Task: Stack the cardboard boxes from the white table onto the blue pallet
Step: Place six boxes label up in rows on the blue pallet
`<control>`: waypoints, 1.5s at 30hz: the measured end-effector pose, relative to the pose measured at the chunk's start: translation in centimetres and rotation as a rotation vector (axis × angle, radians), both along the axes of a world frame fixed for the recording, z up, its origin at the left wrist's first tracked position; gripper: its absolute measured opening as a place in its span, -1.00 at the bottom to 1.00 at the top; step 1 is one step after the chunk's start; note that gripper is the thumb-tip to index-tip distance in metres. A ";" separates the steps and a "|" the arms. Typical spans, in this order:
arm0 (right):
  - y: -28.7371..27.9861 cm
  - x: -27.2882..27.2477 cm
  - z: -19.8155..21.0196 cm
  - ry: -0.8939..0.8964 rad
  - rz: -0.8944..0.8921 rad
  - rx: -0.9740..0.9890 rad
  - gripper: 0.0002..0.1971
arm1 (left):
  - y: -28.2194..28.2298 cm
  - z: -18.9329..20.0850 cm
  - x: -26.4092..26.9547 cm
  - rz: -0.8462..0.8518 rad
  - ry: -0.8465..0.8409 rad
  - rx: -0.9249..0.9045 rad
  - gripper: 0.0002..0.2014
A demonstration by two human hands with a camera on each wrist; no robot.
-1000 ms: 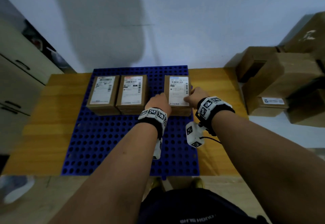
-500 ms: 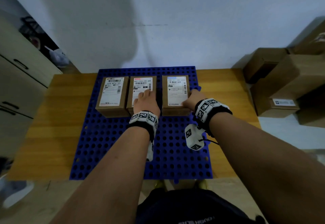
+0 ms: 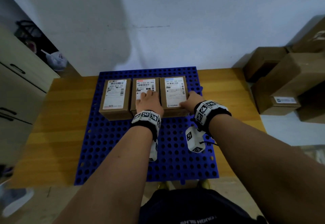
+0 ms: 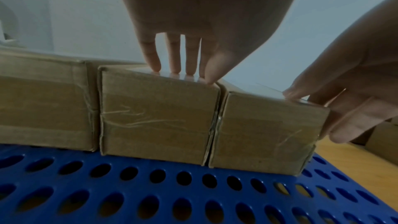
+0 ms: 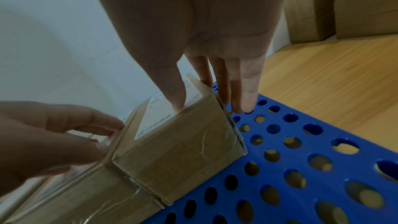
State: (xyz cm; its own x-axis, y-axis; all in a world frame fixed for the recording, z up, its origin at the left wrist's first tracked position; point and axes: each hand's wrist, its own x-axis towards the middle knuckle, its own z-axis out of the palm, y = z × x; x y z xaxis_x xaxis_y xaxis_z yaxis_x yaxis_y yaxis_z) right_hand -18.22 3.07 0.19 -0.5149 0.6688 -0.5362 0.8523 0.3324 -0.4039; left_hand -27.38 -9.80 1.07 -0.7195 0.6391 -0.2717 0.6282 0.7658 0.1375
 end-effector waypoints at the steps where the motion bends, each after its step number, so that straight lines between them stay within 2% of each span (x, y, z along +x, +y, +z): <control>1: 0.1 0.2 0.2 0.004 0.002 0.000 -0.44 | 0.0 0.0 0.0 -0.006 0.002 -0.005 -0.53; 6: 0.9 2.3 2.1 0.049 -0.067 0.008 -0.49 | 0.4 0.7 0.3 -0.040 -0.028 0.021 -0.48; 12: 2.9 7.5 3.5 0.101 -0.255 0.043 -0.53 | 4.2 1.4 2.7 -0.112 -0.153 0.098 -0.40; 20: 8.3 17.5 5.4 0.137 -0.543 0.145 -0.44 | 12.4 3.5 11.7 -0.284 -0.178 0.230 -0.49; 22: 9.6 18.8 6.2 0.162 -0.595 0.158 -0.47 | 14.0 4.1 13.3 -0.294 -0.200 0.254 -0.48; 26: 14.0 23.6 8.2 0.211 -0.716 0.197 -0.39 | 19.1 5.8 17.8 -0.306 -0.292 0.256 -0.44; 33: 20.8 29.3 9.9 0.290 -0.779 0.196 -0.51 | 27.2 6.8 23.6 -0.202 -0.412 0.345 -0.50; 36: 23.0 30.0 9.8 0.310 -0.761 0.162 -0.45 | 29.4 6.7 25.0 -0.152 -0.431 0.372 -0.56; 45: 25.6 29.3 9.3 0.409 -0.675 0.013 -0.44 | 32.0 6.4 26.5 -0.009 -0.429 0.369 -0.52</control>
